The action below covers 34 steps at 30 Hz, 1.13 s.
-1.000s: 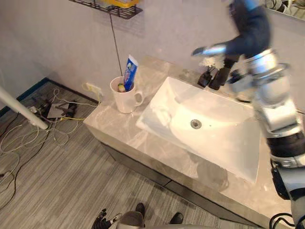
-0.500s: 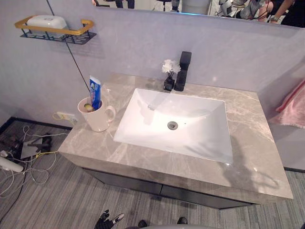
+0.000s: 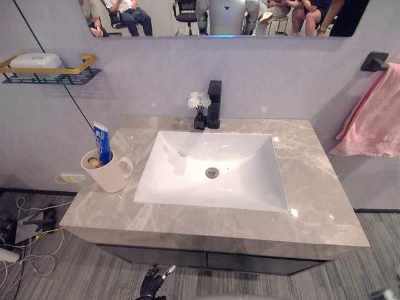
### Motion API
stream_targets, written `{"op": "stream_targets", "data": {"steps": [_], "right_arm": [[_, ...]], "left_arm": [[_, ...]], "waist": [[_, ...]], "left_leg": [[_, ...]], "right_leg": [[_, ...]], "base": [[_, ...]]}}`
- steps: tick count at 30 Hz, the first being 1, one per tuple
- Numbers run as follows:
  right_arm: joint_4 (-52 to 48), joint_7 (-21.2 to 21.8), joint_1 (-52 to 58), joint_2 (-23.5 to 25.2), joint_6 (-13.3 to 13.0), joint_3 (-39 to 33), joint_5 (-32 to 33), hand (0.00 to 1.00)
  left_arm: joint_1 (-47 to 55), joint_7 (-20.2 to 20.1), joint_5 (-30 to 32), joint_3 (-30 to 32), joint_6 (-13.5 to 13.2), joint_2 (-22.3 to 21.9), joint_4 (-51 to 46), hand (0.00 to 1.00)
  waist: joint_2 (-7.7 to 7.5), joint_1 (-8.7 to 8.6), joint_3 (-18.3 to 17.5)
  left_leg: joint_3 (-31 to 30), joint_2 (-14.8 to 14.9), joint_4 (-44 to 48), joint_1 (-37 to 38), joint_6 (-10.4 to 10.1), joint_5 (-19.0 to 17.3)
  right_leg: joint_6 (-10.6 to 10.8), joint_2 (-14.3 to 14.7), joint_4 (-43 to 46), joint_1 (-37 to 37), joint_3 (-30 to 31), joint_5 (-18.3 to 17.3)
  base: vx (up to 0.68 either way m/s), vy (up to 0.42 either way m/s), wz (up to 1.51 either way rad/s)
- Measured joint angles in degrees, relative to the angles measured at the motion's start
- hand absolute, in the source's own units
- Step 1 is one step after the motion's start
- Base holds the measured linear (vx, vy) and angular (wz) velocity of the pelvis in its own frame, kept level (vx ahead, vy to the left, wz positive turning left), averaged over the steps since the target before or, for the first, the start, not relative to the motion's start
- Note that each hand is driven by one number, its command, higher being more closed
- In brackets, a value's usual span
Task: Organize washtable
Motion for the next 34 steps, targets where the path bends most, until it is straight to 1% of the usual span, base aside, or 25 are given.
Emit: {"op": "stream_targets", "data": {"steps": [1,3,4,6,9,12,17,21,24,27,28,29,30,31,33,34], "right_arm": [[3.09,1.91,-0.16,-0.17,0.9,2.37,0.21,0.0],[6.9,5.23,-0.59,-0.11,1.63,5.03,0.18,0.0],[7.87,6.11,-0.61,-0.12,1.75,5.52,0.14,0.0],[11.85,10.01,-0.6,-0.18,2.31,6.57,-1.31,0.0],[15.96,12.34,-0.61,-0.27,3.54,8.22,-2.86,0.0],[18.79,13.9,-0.82,-0.77,4.1,10.71,-5.08,0.0],[21.32,14.52,-1.46,-1.45,4.35,13.24,-7.04,0.0],[24.31,15.34,-2.97,-2.58,4.37,14.76,-7.77,0.0],[26.04,15.22,-4.13,-2.97,4.37,15.43,-7.69,0.0],[26.38,15.3,-5.35,-3.2,3.97,16.03,-7.51,0.0],[26.75,15.3,-5.7,-3.33,3.91,16.23,-7.52,0.0],[27.77,15.27,-6.55,-3.69,3.75,17.08,-7.72,0.0],[27.83,15.25,-6.66,-3.68,3.75,17.13,-7.79,0.0],[27.97,15.24,-6.82,-3.69,3.74,17.23,-7.82,0.0],[28.44,15.16,-7.52,-4.04,3.76,18.61,-7.89,0.0],[28.62,15.15,-7.72,-4.23,3.75,19.29,-8.11,0.0]], "left_arm": [[-0.44,0.22,-0.33,-0.03,0.01,-0.49,0.01,0.0],[-0.89,0.47,-0.35,-0.09,-0.04,-1.1,0.06,0.0],[-1.0,0.57,-0.35,-0.09,-0.04,-1.09,0.18,0.0],[-1.12,0.79,-0.34,-0.1,-0.04,-1.08,0.55,0.0],[-1.65,0.8,-0.28,-0.1,-0.04,-0.93,1.76,0.0],[-1.84,0.68,-0.26,-0.47,-0.1,-0.58,2.01,0.0],[-2.94,0.3,-0.13,-0.93,-0.09,0.17,4.25,0.0],[-3.05,-0.33,0.33,-0.98,-0.08,1.5,5.48,0.0],[-3.09,-0.38,0.42,-0.97,-0.04,2.5,6.62,0.0],[-3.66,-0.35,0.91,-0.97,-0.06,2.64,6.69,0.0],[-3.92,-0.35,0.92,-0.98,-0.03,2.71,6.73,0.0],[-4.07,-0.33,0.94,-0.98,-0.07,2.93,6.86,0.0],[-4.14,-0.32,0.94,-0.98,-0.08,2.99,6.86,0.0],[-4.15,-0.31,0.94,-0.98,-0.11,3.08,6.85,0.0],[-4.51,-0.27,0.94,-0.99,-0.11,3.51,6.94,0.0],[-4.61,-0.26,0.94,-0.99,-0.11,3.65,6.95,0.0]], "waist": [[0.07,0.16,0.0],[0.09,0.51,-0.02],[0.09,0.6,-0.02],[0.1,0.76,0.0],[0.2,1.3,0.11],[0.16,1.81,0.14],[0.03,2.01,0.29],[-0.44,2.18,0.63],[-0.86,2.23,1.5],[-0.86,2.29,3.22],[-0.93,2.47,3.4],[-1.15,3.08,3.78],[-1.12,3.18,3.83],[-1.48,3.22,4.09],[-1.47,3.2,4.51],[-1.82,3.21,4.81]], "left_leg": [[0.01,0.01,-0.05,-0.02,-0.01,-0.05],[-0.04,0.03,-0.21,0.04,-0.07,-0.09],[-0.1,0.04,-0.23,0.05,-0.09,-0.1],[-0.21,0.08,-0.29,0.27,-0.26,-0.2],[-0.45,0.07,-0.37,1.04,-0.42,-0.3],[-1.51,-0.02,-0.39,1.03,-0.47,-0.31],[-3.11,-0.37,-0.92,1.45,-0.53,-0.23],[-3.41,-0.59,-1.83,1.88,-0.64,0.03],[-4.31,-0.87,-1.88,2.04,-0.63,0.03],[-5.42,-1.18,-1.93,2.0,-0.56,0.07],[-5.44,-1.21,-1.95,2.0,-0.55,0.07],[-5.47,-1.3,-2.01,1.99,-0.55,0.06],[-5.5,-1.33,-2.02,1.98,-0.55,0.06],[-5.56,-1.36,-2.04,1.95,-0.55,0.07],[-5.9,-1.5,-2.05,1.9,-0.54,0.07],[-6.01,-1.56,-2.12,1.81,-0.46,0.12]], "right_leg": [[0.07,0.0,0.11,-0.02,0.0,-0.1],[-0.1,0.01,0.24,0.3,-0.08,0.01],[-0.11,0.04,0.33,0.4,-0.12,0.02],[-0.12,0.14,0.27,0.61,-0.15,0.03],[-0.11,0.29,-0.22,1.25,-0.18,0.04],[-0.1,0.34,-0.48,1.58,-0.44,0.04],[0.17,0.48,-1.9,3.13,-1.8,0.25],[0.18,1.0,-3.48,3.28,-1.72,0.92],[0.35,1.16,-4.68,4.29,-2.37,1.21],[0.36,1.08,-4.7,5.0,-3.47,1.21],[0.36,1.08,-4.71,5.04,-3.47,1.21],[0.35,1.11,-4.71,5.06,-3.45,1.21],[0.36,1.1,-4.72,5.06,-3.45,1.21],[0.36,1.1,-4.72,5.06,-3.49,1.21],[0.37,1.04,-4.74,5.1,-3.69,1.23],[0.43,1.02,-4.76,5.05,-3.77,1.26]], "base": [[0.0,0.0,0.0],[0.03,0.009,0.03],[0.06,0.006,0.04],[0.07,0.004,0.02],[0.06,-0.001,0.01],[0.01,-0.002,0.09],[-0.03,0.007,0.16],[0.03,0.006,-0.01],[0.05,0.013,0.13],[0.03,0.028,0.19],[0.02,0.049,0.05],[0.01,0.032,0.0],[0.0,0.0,0.0],[-0.01,0.025,0.04],[-0.02,0.029,0.05],[0.0,0.0,0.0]]}}
